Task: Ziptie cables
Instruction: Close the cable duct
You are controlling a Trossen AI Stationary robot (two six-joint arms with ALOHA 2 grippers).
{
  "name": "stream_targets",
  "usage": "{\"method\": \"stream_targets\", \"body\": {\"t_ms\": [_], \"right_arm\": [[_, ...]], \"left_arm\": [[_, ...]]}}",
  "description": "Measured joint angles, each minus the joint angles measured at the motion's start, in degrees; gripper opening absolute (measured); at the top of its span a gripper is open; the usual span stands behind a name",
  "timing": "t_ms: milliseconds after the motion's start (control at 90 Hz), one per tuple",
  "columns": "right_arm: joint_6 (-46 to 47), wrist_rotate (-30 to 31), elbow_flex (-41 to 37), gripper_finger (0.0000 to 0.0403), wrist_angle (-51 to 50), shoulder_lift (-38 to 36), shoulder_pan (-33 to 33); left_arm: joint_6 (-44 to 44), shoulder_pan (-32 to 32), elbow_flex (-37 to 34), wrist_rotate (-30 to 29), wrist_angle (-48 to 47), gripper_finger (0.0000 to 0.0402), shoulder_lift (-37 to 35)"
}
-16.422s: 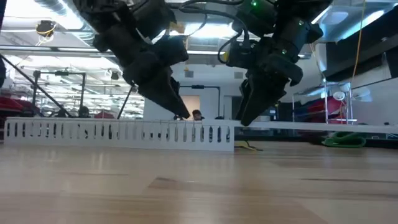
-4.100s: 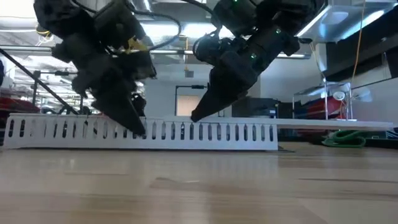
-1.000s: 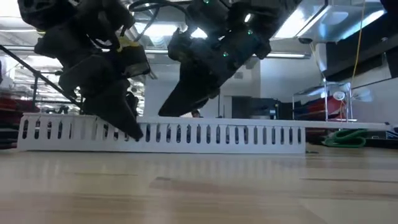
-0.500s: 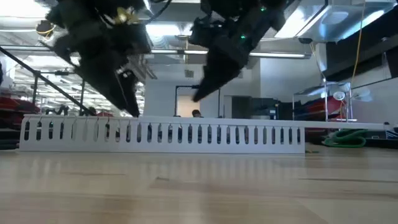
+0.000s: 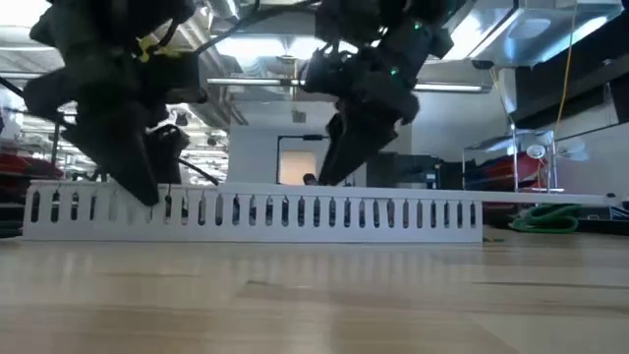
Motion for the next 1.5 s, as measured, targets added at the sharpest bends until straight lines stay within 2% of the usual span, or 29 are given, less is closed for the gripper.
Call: {"method": "stream_targets", "body": {"t_ms": [167,389,544,722,878,1056,1222,1356,1500], "right_arm": [[-0.08,-1.18,0.03,0.0289,0.22,0.27,0.95],[0.27,-1.89,0.05,0.0284,-0.79,0.27,1.49],[1.23,-1.69,0.05,0.0244,0.32,0.82,1.51],[1.86,-2.08,0.18,0.0197,7.04,3.03,1.55],[3.51,-2.17,0.19,0.0173,11.63,4.85,1.57],[4.44,-1.76,0.08,0.0167,15.33,5.27,1.51],[2.76,0.49,-0.12,0.0166,11.5,2.74,1.29],[-1.62,3.88,-0.1,0.0176,9.34,-0.8,1.23],[-2.03,6.82,-0.1,0.0213,1.85,-4.93,1.27]], "left_arm": [[0.73,-0.13,-0.02,-0.16,3.26,0.0276,3.51],[0.13,-0.15,0.02,-0.2,7.62,0.0226,7.23],[-0.31,-0.15,-0.04,-0.38,10.41,0.0215,8.23],[0.22,0.07,-0.07,-0.45,14.41,0.0214,10.42],[0.29,0.45,-0.07,-0.24,17.33,0.0209,11.42],[0.69,1.33,-0.05,0.53,18.67,0.0222,11.52],[0.83,2.3,0.61,4.19,18.32,0.0259,11.4],[3.43,4.28,2.96,6.22,12.95,0.0283,10.53],[6.55,5.58,6.39,6.33,2.17,0.029,7.16]]}}
